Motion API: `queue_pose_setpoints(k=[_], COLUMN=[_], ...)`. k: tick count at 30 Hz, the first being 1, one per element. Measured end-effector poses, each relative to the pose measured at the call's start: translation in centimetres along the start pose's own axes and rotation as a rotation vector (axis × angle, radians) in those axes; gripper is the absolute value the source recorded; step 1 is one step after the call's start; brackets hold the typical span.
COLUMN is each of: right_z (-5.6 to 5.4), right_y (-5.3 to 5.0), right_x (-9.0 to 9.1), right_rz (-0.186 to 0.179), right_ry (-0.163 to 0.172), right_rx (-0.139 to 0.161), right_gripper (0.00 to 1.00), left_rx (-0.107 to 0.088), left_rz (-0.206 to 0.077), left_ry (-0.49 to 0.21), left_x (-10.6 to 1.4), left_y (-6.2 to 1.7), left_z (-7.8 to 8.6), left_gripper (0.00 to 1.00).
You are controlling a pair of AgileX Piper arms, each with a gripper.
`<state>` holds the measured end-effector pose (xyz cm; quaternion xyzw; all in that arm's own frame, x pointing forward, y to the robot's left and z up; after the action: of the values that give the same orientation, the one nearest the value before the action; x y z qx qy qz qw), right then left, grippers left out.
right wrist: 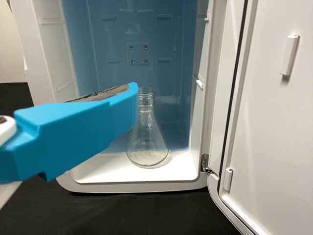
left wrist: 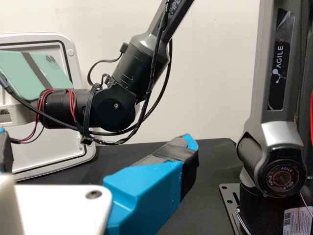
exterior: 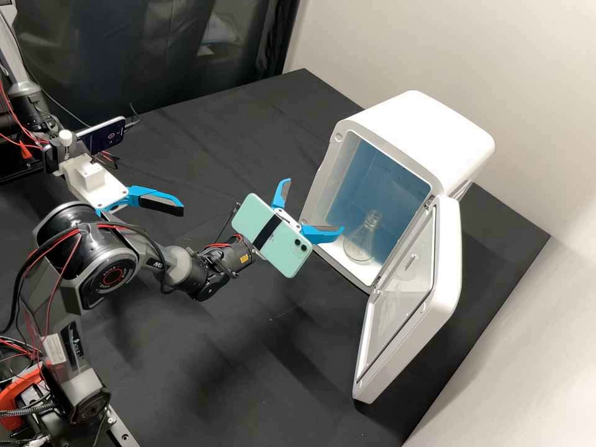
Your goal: Take the flask out of the incubator
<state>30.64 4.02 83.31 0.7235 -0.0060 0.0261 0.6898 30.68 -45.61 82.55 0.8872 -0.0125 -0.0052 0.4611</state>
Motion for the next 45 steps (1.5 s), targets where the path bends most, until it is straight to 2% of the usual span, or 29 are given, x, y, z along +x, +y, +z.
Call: queue_pose_setpoints(k=[11, 14, 19, 22, 26, 28, 31, 35, 37, 40, 41, 42, 45], right_z=[0.0, 0.0, 0.0, 0.0, 0.0, 0.0, 0.0, 0.0, 0.0, 0.0, 0.0, 0.0, 0.0], right_y=[0.0, 0.0, 0.0, 0.0, 0.0, 0.0, 0.0, 0.0, 0.0, 0.0, 0.0, 0.0, 0.0], right_x=[0.0, 0.0, 0.0, 0.0, 0.0, 0.0, 0.0, 0.0, 0.0, 0.0, 0.0, 0.0, 0.0], right_rz=[0.000, 0.000, 0.000, 0.000, 0.000, 0.000, 0.000, 0.000, 0.000, 0.000, 0.000, 0.000, 0.000], right_ry=[0.000, 0.000, 0.000, 0.000, 0.000, 0.000, 0.000, 0.000, 0.000, 0.000, 0.000, 0.000, 0.000], right_rx=[0.000, 0.000, 0.000, 0.000, 0.000, 0.000, 0.000, 0.000, 0.000, 0.000, 0.000, 0.000, 0.000], right_gripper=[1.00, 1.00, 1.00, 1.00, 1.00, 1.00, 1.00, 1.00, 1.00, 1.00, 1.00, 1.00, 1.00], left_rx=[0.000, 0.000, -0.002, 0.002, -0.003, -0.012, -0.042, -0.063, -0.083, -0.101, -0.100, -0.114, -0.108], left_rz=[0.000, -0.019, -0.066, -0.081, -0.093, -0.092, -0.089, -0.087, -0.094, -0.101, -0.102, -0.105, -0.105], left_ry=[0.000, 0.002, 0.017, 0.039, 0.107, 0.139, 0.195, 0.248, 0.279, 0.316, 0.320, 0.329, 0.331], left_x=[0.0, 0.2, 0.8, 1.3, 1.4, 1.3, 1.0, 0.5, -0.1, -1.1, -1.3, -1.7, -2.5], left_y=[0.00, -0.59, -2.09, -2.64, -3.02, -2.99, -3.00, -2.96, -3.16, -3.43, -3.50, -3.67, -3.84], left_z=[0.0, -0.1, -0.6, -1.5, -3.6, -4.6, -6.4, -8.3, -9.2, -10.4, -10.6, -10.9, -11.3], left_gripper=[1.00, 1.00, 1.00, 1.00, 1.00, 1.00, 1.00, 1.00, 1.00, 1.00, 1.00, 1.00, 1.00])
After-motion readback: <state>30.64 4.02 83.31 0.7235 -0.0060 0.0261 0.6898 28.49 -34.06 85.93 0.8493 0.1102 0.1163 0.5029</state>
